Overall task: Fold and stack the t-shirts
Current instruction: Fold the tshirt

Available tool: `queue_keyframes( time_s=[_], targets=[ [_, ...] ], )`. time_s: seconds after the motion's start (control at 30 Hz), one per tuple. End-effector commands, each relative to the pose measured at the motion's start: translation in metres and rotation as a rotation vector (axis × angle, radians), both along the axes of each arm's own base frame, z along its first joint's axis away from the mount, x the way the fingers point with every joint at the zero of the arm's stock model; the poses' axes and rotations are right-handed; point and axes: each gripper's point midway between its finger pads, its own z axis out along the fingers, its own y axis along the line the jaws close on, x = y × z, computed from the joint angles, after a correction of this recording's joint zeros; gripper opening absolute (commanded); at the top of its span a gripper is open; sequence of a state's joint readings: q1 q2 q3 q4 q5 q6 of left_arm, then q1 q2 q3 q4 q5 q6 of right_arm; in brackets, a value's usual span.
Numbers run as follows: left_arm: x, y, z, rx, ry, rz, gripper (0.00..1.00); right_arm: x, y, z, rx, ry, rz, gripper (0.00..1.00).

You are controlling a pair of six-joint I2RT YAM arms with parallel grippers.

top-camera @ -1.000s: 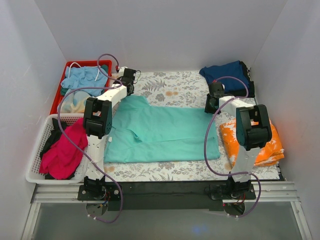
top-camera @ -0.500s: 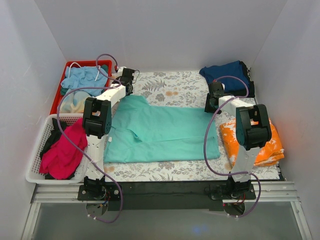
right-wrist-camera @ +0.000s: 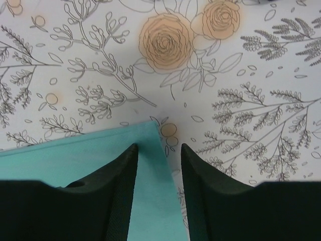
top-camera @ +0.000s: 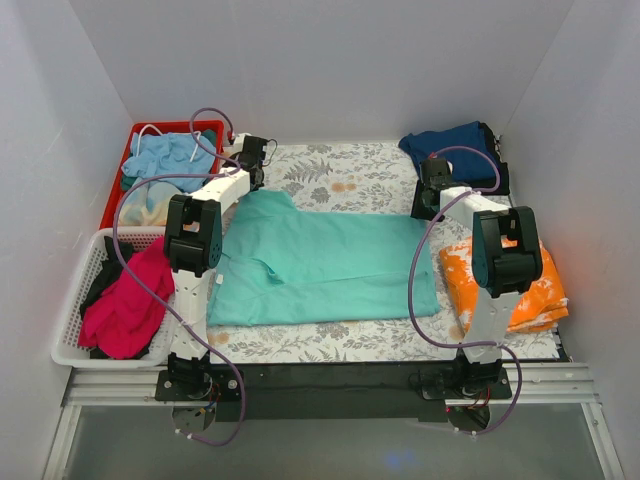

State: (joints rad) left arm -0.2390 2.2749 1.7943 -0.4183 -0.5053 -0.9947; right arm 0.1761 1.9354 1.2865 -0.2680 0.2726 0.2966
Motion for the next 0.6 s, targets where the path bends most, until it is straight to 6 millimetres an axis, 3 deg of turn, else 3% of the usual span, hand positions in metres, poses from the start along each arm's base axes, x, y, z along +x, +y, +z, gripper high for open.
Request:
queue_keyframes(
  time_s=[0.0,0.13,0.2,0.33,0.57],
  targets=[
    [0.01,0.003,0.049,-0.027,-0.097,0.009,0.0,0.017,0.008,-0.008,0.05,-0.001,0.02,0.45],
    [0.01,0.003,0.046,-0.027,-0.09,0.006,0.0,0.014,0.018,-0.02,0.094,0.031,0.049,0.38],
    [0.01,0.003,0.044,-0.024,-0.086,0.004,0.0,0.01,0.019,-0.024,0.097,0.045,0.054,0.29],
    [0.012,0.004,0.046,-0.023,-0.088,0.001,0.0,0.005,0.012,-0.022,0.072,0.046,0.036,0.01],
    [0.018,0.009,0.064,-0.035,-0.128,0.017,0.0,0.014,-0.004,0.008,-0.003,-0.026,-0.001,0.01]
  ],
)
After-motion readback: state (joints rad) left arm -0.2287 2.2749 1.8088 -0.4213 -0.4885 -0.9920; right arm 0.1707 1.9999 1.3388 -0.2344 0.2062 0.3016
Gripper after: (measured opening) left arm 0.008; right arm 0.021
